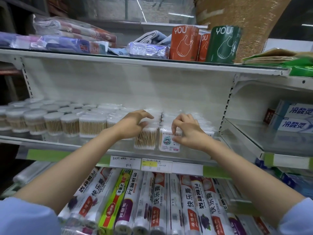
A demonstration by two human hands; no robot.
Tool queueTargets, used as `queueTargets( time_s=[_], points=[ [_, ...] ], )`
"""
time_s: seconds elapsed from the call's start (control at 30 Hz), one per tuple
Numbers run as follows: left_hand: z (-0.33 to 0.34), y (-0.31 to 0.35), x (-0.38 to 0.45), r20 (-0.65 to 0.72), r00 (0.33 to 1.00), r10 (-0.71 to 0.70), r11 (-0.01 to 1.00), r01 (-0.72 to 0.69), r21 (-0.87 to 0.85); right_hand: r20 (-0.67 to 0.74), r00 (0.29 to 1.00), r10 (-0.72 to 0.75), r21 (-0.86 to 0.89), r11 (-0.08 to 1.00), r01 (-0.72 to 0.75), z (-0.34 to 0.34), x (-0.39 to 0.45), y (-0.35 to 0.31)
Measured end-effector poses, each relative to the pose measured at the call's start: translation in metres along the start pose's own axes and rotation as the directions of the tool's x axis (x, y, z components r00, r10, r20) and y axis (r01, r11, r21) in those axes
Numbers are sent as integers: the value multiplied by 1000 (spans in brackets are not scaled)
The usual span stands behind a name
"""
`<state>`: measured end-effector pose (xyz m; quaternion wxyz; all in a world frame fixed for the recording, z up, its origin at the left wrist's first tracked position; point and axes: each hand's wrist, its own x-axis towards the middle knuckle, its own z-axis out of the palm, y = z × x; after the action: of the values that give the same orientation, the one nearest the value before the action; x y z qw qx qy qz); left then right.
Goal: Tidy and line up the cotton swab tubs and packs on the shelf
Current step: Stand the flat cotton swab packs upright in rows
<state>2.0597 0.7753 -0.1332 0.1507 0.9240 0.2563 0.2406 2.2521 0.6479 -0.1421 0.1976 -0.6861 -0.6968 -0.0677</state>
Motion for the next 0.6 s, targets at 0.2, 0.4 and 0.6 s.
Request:
queueTargets(
  time_s=[0.2, 0.4, 0.6],
  points=[
    [-9, -18, -5, -88, 994, -62, 997, 57, -56, -66, 997, -37, 25, 999, 39, -4, 11, -20],
    [-15, -31, 4, -35, 999, 32, 999, -31, 28, -50, 992, -113, -26, 993, 112, 2, 39, -54],
    [-25, -42, 8, 156, 984, 88, 990, -103, 91, 207, 978, -2, -168, 985, 37, 17, 64, -76]
  ],
)
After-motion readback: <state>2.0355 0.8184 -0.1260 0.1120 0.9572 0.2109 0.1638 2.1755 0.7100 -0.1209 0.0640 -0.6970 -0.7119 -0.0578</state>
